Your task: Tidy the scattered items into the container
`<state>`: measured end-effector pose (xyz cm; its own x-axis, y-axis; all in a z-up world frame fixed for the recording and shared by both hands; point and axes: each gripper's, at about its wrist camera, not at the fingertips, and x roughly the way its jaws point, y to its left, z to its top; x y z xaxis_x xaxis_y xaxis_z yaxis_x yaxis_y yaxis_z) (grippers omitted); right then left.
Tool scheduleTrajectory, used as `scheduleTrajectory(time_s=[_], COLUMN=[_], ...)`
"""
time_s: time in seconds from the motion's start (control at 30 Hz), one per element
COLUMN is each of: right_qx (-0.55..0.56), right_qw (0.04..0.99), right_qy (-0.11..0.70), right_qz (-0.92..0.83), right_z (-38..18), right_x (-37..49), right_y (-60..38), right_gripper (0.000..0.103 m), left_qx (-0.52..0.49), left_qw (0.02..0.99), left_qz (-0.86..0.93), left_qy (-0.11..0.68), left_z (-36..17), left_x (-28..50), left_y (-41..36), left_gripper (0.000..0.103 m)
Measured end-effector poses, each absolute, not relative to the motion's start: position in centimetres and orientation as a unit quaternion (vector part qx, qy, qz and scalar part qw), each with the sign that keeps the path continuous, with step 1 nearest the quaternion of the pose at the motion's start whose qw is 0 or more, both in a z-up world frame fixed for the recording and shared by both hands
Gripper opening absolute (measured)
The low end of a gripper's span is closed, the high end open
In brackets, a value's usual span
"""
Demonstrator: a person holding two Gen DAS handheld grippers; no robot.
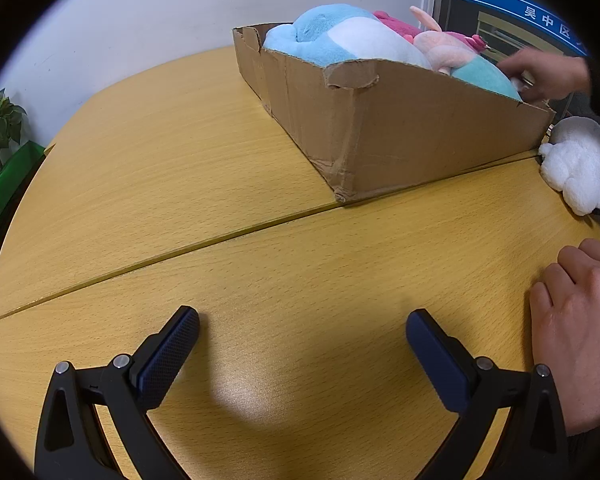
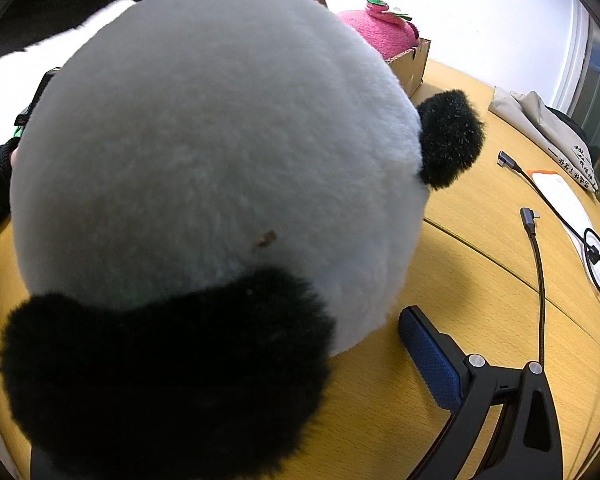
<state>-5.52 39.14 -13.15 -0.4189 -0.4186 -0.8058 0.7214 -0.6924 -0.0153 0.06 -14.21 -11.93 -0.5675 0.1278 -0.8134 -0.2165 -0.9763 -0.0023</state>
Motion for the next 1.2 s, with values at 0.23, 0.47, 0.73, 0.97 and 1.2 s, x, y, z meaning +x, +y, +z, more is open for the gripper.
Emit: scheduleTrajectory(time_s=[0.23, 0.47, 0.73, 0.97, 1.2], right_qx=[0.413, 0.412, 0.412, 0.412, 0.412], right_qw=[0.347, 0.347, 0.347, 0.347, 0.347], right_qy=[0.183, 0.184, 0.184, 0.184, 0.184], right_qz=[-0.822, -0.822, -0.822, -0.822, -0.822], right_z=[-13.19, -13.19, -13.18, -13.18, -13.23], right_x=[-5.58, -5.52, -5.50, -5.50, -5.57], right_y=[39.16, 39.14, 39.17, 39.19, 39.19], right_gripper=[0.103, 0.103, 0.103, 0.103, 0.103], left_qx=[-0.455, -0.455, -0.455, -0.455, -0.455], left_qw=[0.097, 0.096, 0.095, 0.095, 0.094], left_qz=[0.884, 0.884, 0.884, 0.884, 0.884], left_qy=[0.049, 0.049, 0.048, 0.048, 0.048], left_z=[-11.93, -11.95, -11.91, -11.91, -11.91], left_x=[0.11, 0.10, 0.14, 0.18, 0.20], left_y=[-14.20, -14.12, -14.15, -14.10, -14.13], left_gripper=[0.103, 0.103, 0.103, 0.103, 0.103])
